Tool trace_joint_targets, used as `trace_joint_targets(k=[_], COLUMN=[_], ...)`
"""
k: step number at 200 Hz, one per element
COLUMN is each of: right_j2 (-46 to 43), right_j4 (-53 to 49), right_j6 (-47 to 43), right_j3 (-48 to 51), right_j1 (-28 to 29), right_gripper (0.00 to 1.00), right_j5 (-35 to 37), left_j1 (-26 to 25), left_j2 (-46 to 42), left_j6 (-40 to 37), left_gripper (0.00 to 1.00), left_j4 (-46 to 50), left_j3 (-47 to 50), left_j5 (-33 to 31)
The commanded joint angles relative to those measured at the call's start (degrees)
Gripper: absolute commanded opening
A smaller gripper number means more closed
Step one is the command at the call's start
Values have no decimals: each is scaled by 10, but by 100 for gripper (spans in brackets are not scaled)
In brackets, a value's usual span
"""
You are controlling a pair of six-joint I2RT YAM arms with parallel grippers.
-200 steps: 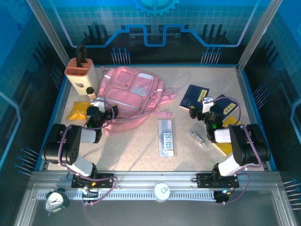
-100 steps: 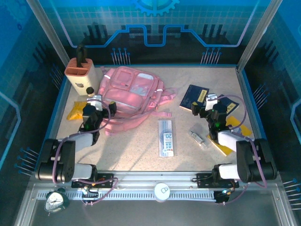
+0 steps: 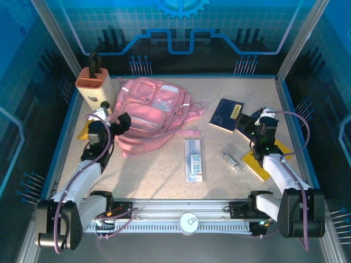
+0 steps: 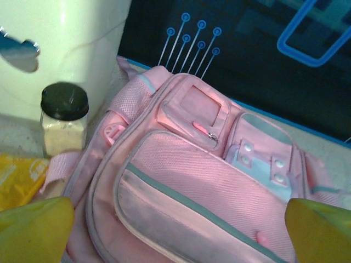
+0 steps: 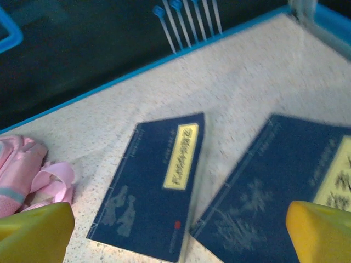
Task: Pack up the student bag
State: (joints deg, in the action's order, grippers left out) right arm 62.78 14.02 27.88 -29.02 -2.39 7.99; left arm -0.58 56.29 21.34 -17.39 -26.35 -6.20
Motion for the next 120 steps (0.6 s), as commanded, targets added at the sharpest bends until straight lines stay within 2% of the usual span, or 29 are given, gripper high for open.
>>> trace_joint_targets(k=[1, 36, 58, 88, 120], right_j2=[9, 31, 35, 63, 114], right_j4=[-84, -196, -243, -293, -321], right_j6=[79, 73, 80, 81, 80], right_j3=[-26, -86, -105, -136, -178], right_j1=[-7, 29, 60, 103, 154], right_gripper=[100, 100, 100, 100, 100], right_j5=[-63, -84, -103, -150, -193], left_j1=[4, 2, -18, -102, -216], left_j2=[-16, -7, -12, -9, 12], left_j6=[108, 197, 242, 306, 355], left_gripper=[99, 99, 99, 99, 99], left_j4=[112, 213, 256, 335, 305], left_j3=[-28, -70, -85, -107, -96], left_j5=[-16, 48, 76, 50, 15])
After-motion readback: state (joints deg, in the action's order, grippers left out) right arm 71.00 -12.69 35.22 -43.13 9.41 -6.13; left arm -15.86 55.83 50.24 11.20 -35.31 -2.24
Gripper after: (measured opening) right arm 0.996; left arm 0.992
